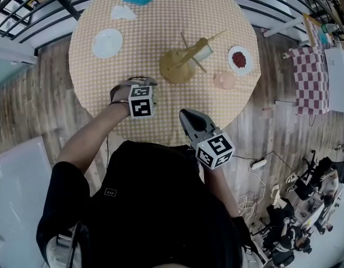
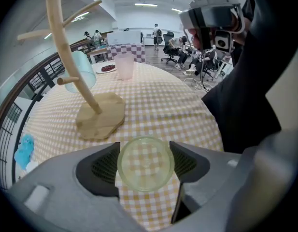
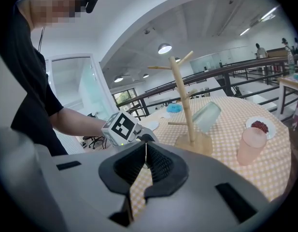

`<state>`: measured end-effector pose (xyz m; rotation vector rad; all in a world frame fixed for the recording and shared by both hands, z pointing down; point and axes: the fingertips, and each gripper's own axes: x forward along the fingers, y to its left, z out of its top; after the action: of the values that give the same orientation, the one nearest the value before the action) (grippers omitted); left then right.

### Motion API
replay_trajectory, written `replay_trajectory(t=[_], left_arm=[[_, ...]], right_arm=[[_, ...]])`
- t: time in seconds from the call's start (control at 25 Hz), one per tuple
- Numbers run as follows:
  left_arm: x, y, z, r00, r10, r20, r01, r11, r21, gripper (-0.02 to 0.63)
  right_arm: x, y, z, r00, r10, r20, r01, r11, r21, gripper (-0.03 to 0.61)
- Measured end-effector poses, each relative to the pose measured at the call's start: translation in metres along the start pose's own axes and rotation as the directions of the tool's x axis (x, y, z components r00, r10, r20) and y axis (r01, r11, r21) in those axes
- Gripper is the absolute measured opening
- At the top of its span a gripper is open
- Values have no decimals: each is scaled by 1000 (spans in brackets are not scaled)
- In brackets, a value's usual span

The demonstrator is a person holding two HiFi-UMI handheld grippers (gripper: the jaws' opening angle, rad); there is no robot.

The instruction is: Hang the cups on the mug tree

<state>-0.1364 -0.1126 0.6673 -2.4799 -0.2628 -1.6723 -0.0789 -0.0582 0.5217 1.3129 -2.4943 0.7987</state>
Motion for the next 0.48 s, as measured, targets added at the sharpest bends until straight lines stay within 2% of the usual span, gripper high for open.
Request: replay_trajectory(t=[0.16, 0.48], left_arm=[[-3, -7, 0, 1000, -19, -11, 19, 1000, 18, 310], [-32, -6, 0, 998, 26, 62, -22, 998, -66, 310]], right_arm=[[-3, -2, 2, 1000, -1, -5, 1, 1000, -6, 17], [-2, 2, 5, 1000, 8, 20, -8, 1000, -3, 17]])
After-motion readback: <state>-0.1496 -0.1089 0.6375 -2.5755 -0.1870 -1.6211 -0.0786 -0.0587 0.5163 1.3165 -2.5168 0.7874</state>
